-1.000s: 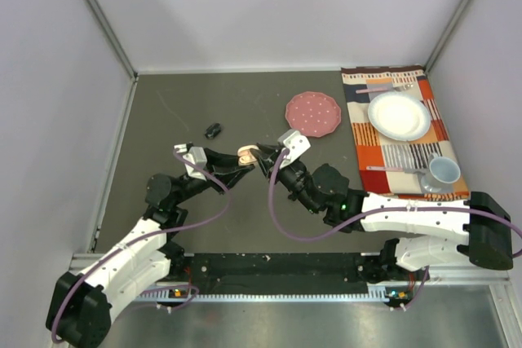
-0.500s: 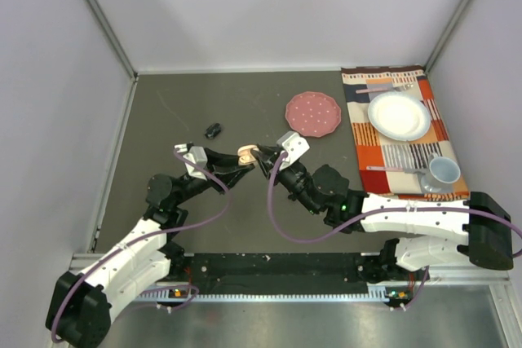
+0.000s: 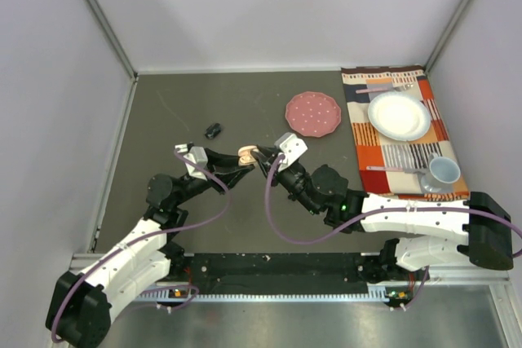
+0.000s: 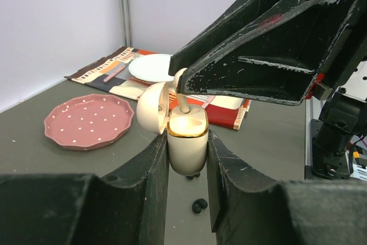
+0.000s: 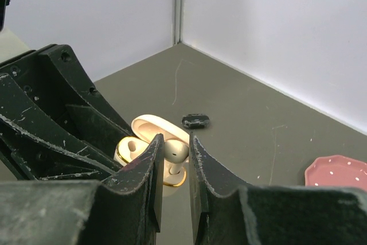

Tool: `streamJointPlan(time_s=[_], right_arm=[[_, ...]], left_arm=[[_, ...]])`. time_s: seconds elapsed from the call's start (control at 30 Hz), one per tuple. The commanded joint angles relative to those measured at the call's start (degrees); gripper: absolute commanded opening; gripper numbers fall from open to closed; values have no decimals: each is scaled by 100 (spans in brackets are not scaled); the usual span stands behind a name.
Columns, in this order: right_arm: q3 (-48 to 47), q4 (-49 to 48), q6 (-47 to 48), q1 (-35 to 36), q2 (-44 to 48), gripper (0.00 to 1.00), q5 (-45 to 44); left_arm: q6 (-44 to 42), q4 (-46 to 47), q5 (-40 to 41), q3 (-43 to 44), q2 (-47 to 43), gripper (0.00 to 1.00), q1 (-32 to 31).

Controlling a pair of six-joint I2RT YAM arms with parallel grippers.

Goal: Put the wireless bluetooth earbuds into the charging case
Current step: Insert the right earbud into the right side groove of the charging case, then pick up the left earbud from the center of the board.

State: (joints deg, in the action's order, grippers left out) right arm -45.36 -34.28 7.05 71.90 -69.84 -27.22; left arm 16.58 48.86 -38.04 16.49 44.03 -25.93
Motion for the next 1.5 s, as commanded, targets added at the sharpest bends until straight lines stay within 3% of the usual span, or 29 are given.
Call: streamJointPlan(time_s=[0.0,0.33,0.87,1.07,1.13,1.3,1.4,1.47], right_arm=[[-8,317,157,79,-12,10,235],[-69,466,16,79,-12,11,586],[-244,598,130,70,-56,15,200],[-350,739,-45,70,-12,36,147],[-403,800,-116,70,41,50,138],[-464,800,-239,70,287,73,24],[-552,888,-344,70,568,84,-116],[-570,993,-424,70,839,86,-178]], left_arm=[[3,528,209,21,-61,0,1],[-23,519,315,-5,-52,0,1],[-102,537,368,-67,-132,0,1],[-128,511,385,-85,-158,0,1],[-137,510,403,-93,-158,0,1],[-155,510,368,-93,-132,0,1],[-181,502,394,-102,-140,0,1],[-216,502,412,-120,-175,0,1]])
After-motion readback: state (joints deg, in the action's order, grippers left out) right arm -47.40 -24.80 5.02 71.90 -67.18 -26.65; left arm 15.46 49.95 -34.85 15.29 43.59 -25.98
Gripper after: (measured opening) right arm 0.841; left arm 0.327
